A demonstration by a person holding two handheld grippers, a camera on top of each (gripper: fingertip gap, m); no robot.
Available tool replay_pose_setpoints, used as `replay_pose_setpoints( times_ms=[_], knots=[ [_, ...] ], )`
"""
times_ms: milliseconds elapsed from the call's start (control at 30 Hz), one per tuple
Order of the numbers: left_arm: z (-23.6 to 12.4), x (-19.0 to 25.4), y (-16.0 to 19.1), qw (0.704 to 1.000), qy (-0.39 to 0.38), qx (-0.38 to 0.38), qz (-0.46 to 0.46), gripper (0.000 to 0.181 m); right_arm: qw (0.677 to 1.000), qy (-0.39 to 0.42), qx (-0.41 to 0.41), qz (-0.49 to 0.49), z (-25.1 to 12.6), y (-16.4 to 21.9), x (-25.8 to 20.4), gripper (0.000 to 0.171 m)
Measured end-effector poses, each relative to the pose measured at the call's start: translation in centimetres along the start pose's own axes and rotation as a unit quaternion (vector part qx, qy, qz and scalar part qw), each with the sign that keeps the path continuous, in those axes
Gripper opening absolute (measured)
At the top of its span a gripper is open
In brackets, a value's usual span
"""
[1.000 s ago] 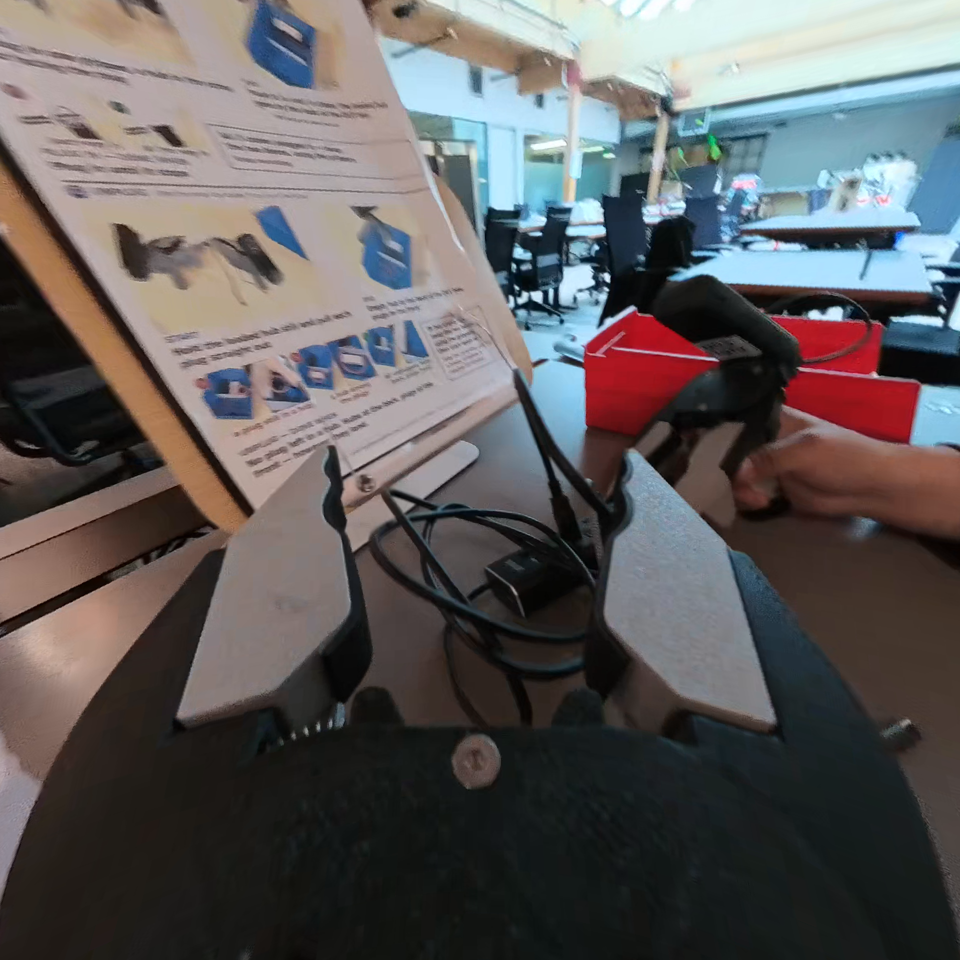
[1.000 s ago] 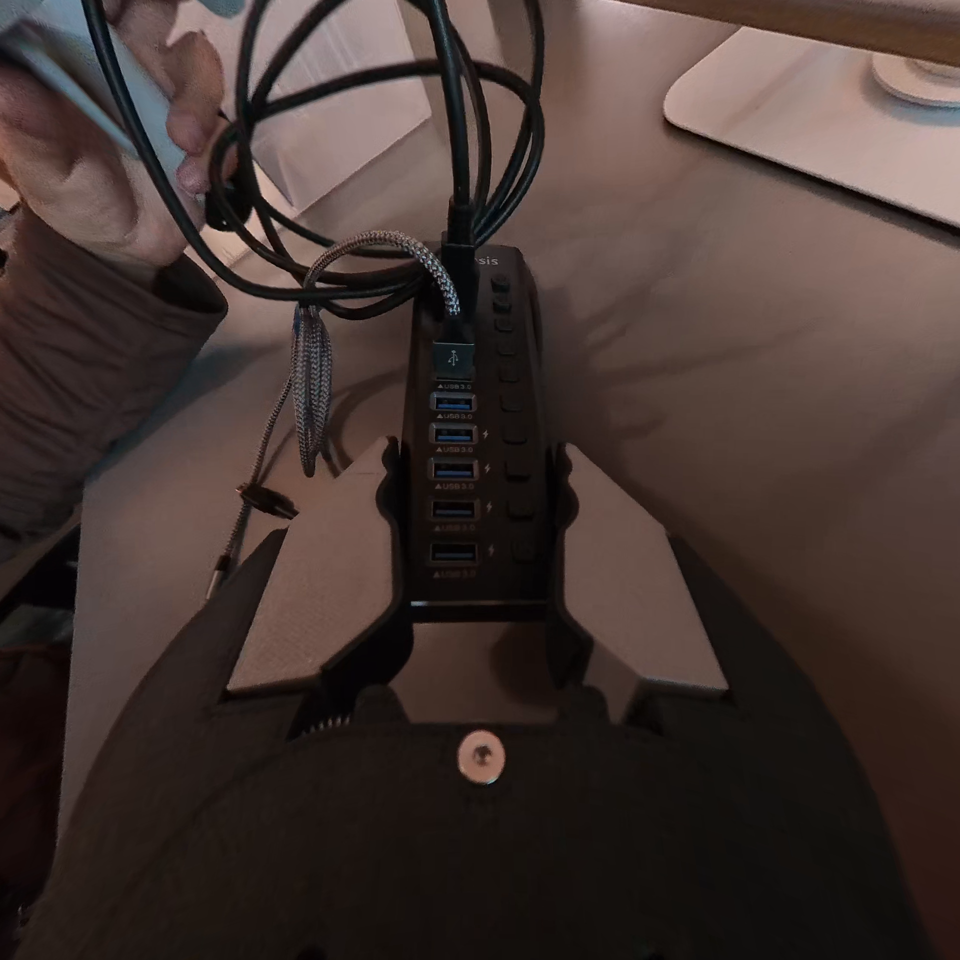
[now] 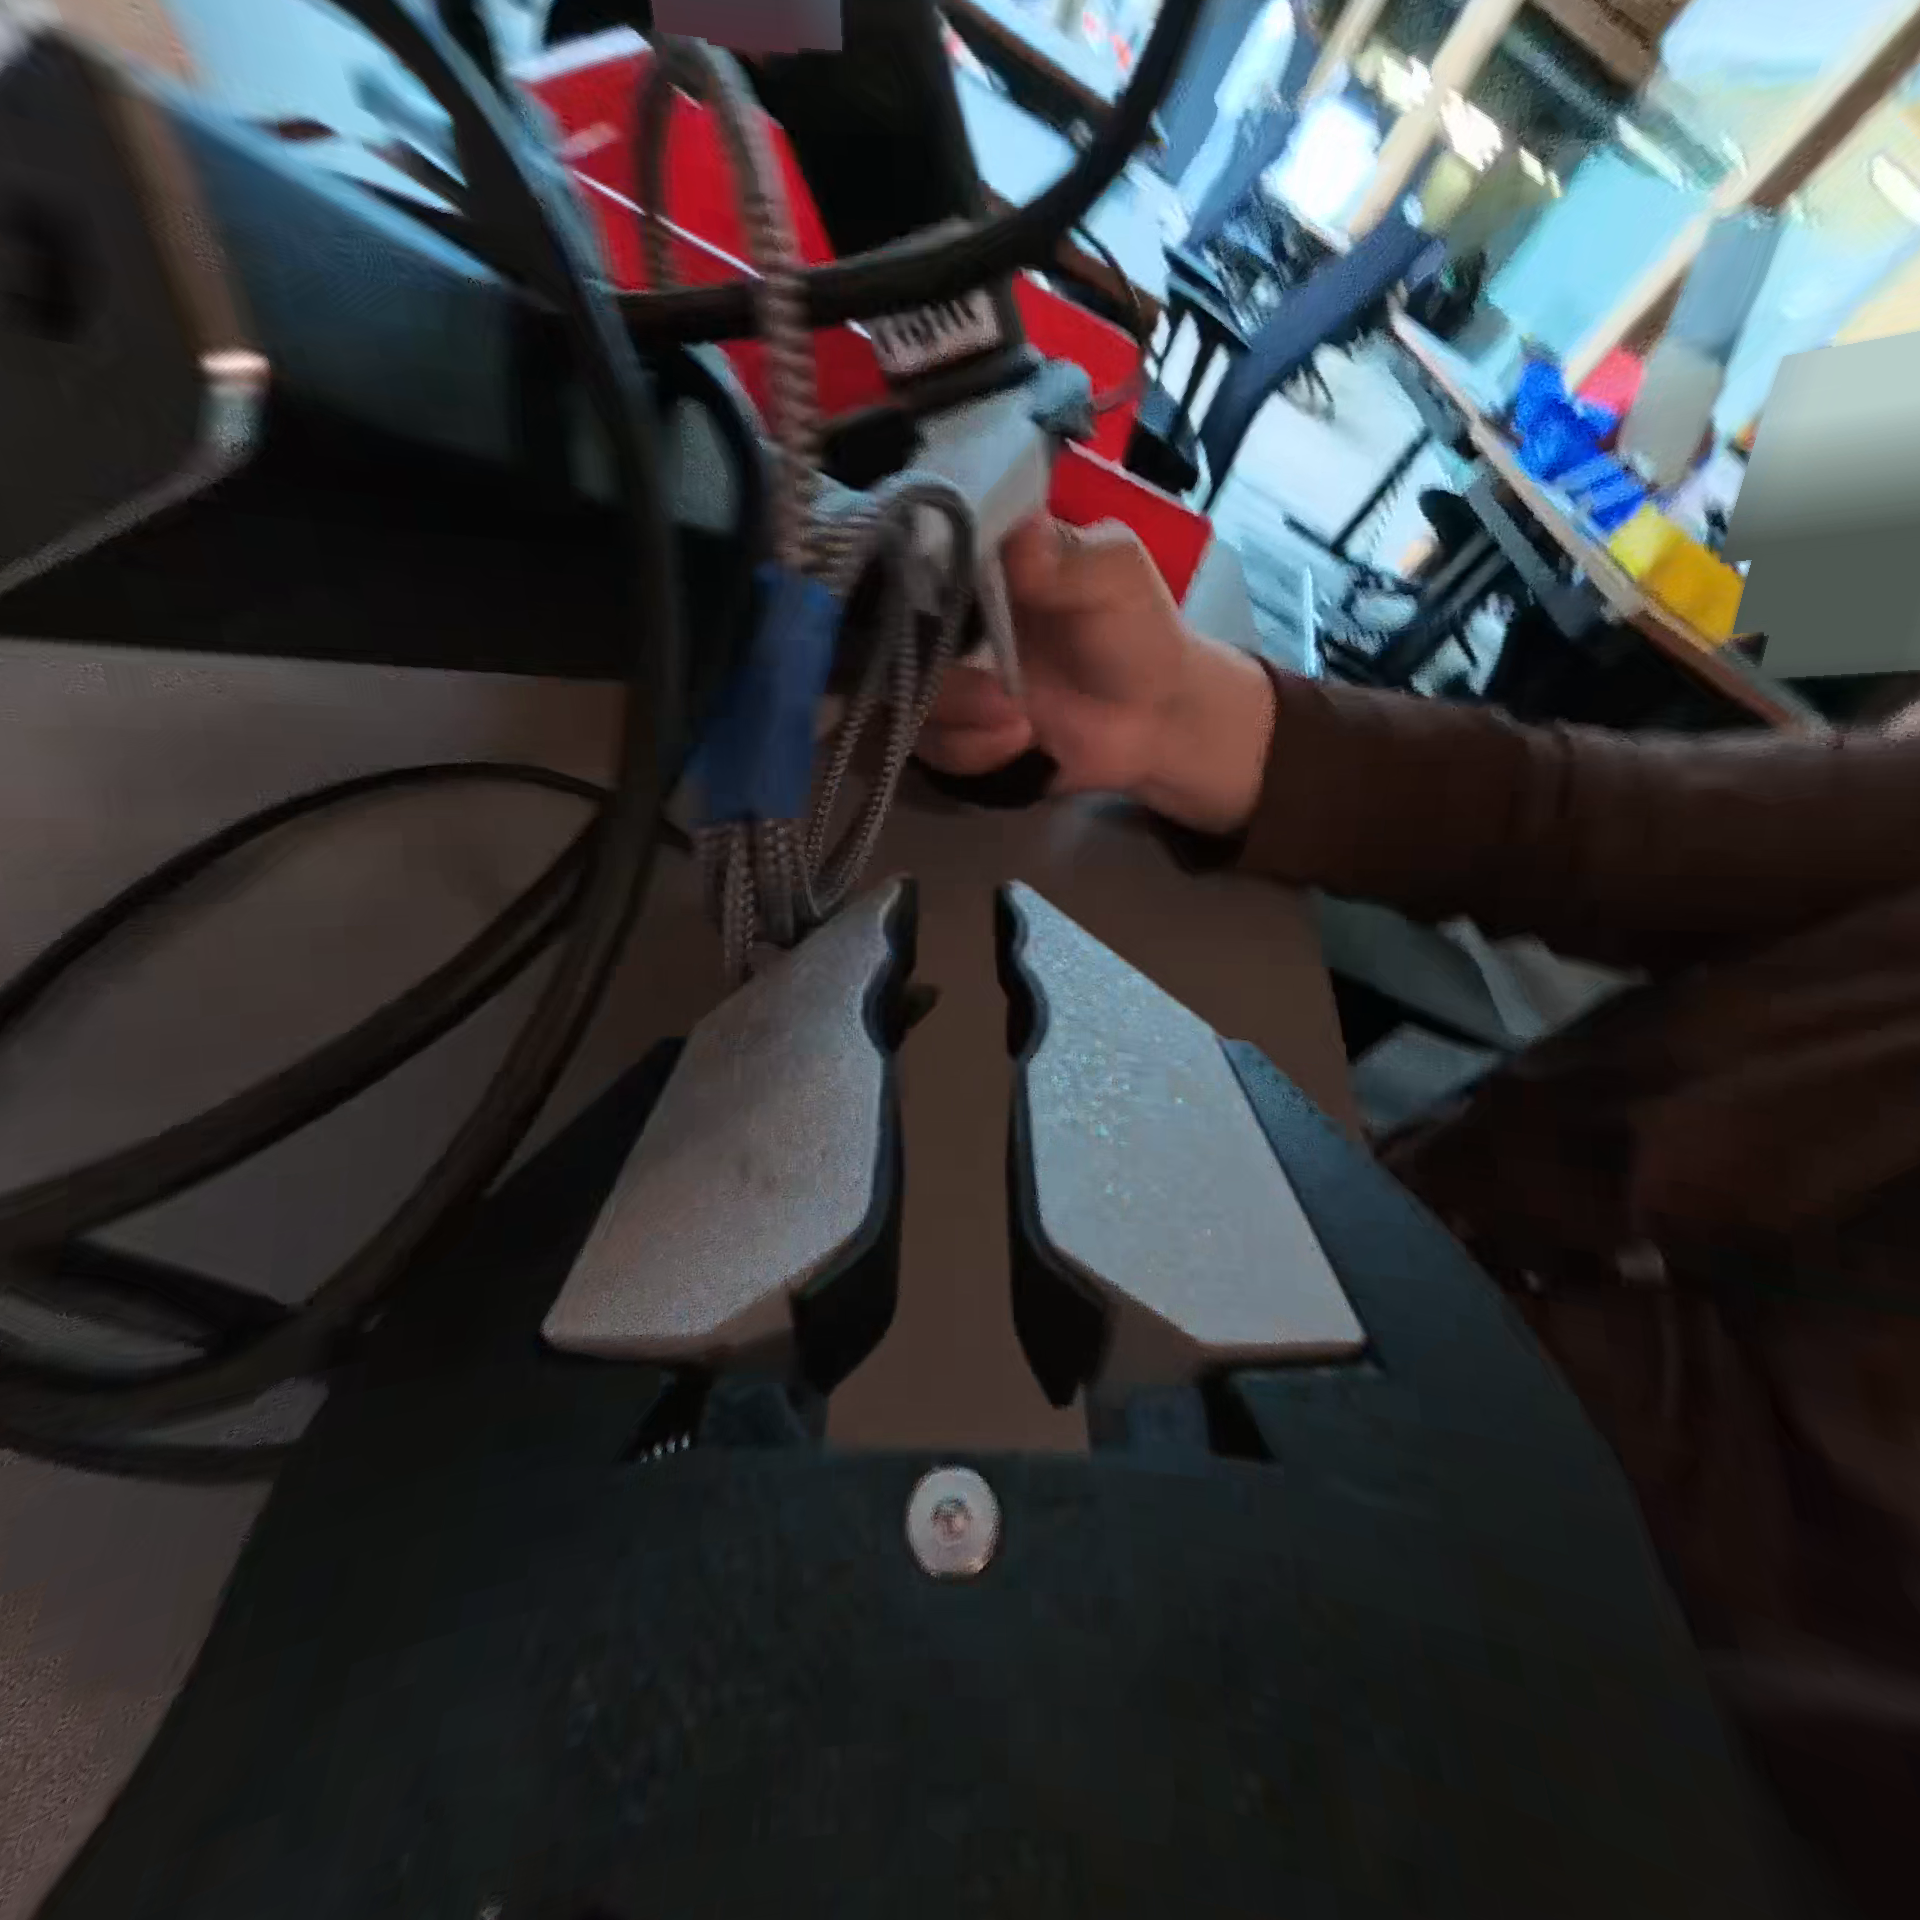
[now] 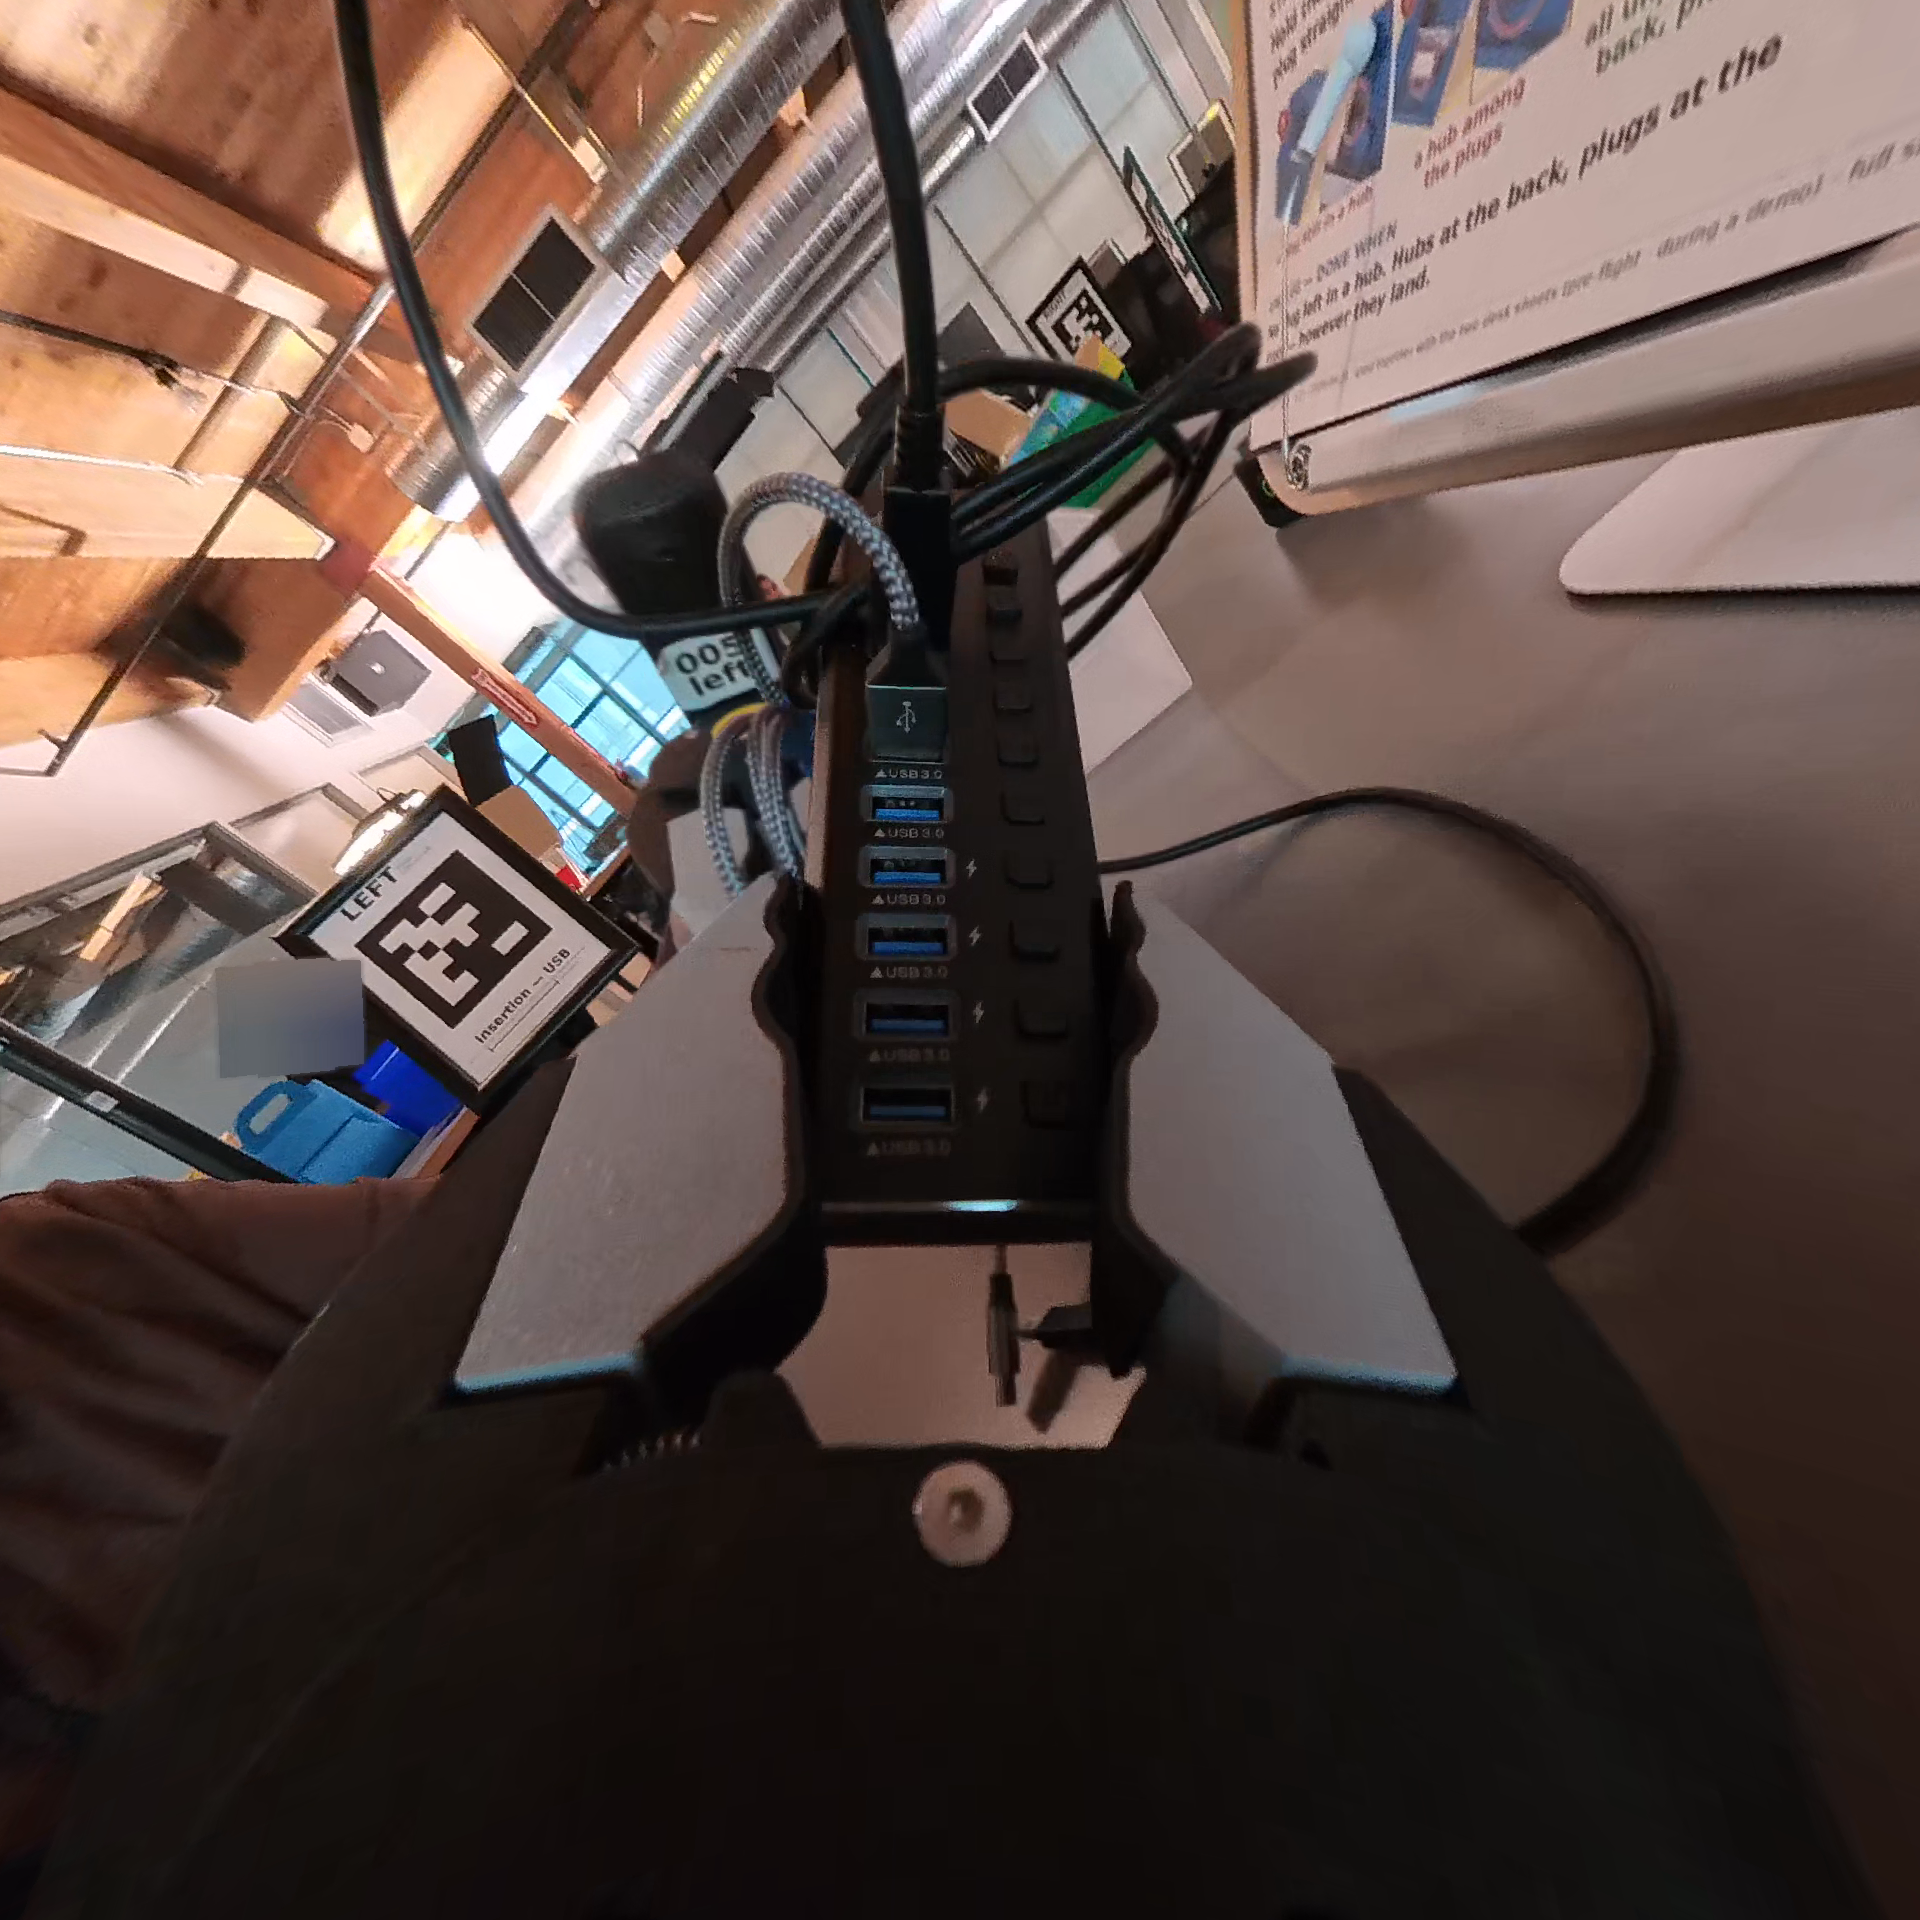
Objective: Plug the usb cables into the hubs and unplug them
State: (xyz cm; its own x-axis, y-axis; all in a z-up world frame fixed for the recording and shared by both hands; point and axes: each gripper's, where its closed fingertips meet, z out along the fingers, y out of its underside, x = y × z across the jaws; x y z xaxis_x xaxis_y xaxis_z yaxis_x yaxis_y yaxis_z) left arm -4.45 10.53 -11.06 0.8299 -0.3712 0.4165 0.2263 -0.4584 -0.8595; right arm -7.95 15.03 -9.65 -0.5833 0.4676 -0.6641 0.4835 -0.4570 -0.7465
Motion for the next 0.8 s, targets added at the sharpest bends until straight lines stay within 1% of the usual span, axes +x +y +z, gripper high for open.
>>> replay_pose_setpoints(
  times_ms=[67,167,200,233,300,333,400,467,500,567,667,800],
  knots=[
    [-0.2,-0.7,-0.9,0.999,-0.015,0.03,-0.012,0.011,1.0,-0.01,0.009,-0.005,-0.1,-0.3,-0.5,0.057],
    [-1.6,-1.2,-1.3,0.999,-0.031,0.045,0.0,0.013,0.999,-0.009,0.025,-0.02,-0.4,-1.0,-0.9,0.057],
    [-2.1,-0.9,-1.5,0.999,-0.017,0.052,-0.004,0.017,0.999,-0.004,0.03,-0.026,-0.5,-1.3,-1.0,0.058],
    [-2.6,-0.5,-1.6,0.998,0.006,0.058,-0.01,0.017,0.999,0.001,0.034,-0.03,-0.7,-1.4,-0.9,0.057],
    [-3.4,-0.8,-2.2,0.996,0.009,0.082,-0.027,0.017,0.998,0.002,0.043,-0.037,-0.8,-1.7,-1.1,0.057],
    [-3.7,-1.4,-2.3,0.995,-0.005,0.089,-0.034,0.013,0.998,-0.001,0.048,-0.042,-0.8,-1.8,-1.4,0.057],
    [-3.9,-2.9,-1.8,0.995,-0.051,0.077,-0.031,0.0,0.997,-0.012,0.05,-0.058,-0.8,-1.9,-2.2,0.057],
    [-3.8,-4.3,-1.2,0.993,-0.104,0.055,-0.013,0.01,0.996,-0.021,0.05,-0.077,-0.6,-2.0,-3.1,0.057],
    [-3.6,-4.4,-1.1,0.992,-0.112,0.049,-0.006,0.011,0.995,-0.023,0.05,-0.084,-0.5,-2.0,-3.5,0.057],
    [-3.1,-4.0,-1.4,0.993,-0.104,0.061,-0.002,0.012,0.994,-0.029,0.048,-0.09,-0.4,-1.9,-4.0,0.057],
    [-2.5,-2.4,-2.6,0.994,-0.053,0.099,-0.001,0.017,0.994,-0.036,0.044,-0.097,-0.2,-1.6,-4.3,0.057],
    [-2.2,-1.5,-3.0,0.993,-0.028,0.11,0.011,0.023,0.99,-0.053,0.042,-0.123,0.0,-1.5,-5.3,0.057]
  ],
)
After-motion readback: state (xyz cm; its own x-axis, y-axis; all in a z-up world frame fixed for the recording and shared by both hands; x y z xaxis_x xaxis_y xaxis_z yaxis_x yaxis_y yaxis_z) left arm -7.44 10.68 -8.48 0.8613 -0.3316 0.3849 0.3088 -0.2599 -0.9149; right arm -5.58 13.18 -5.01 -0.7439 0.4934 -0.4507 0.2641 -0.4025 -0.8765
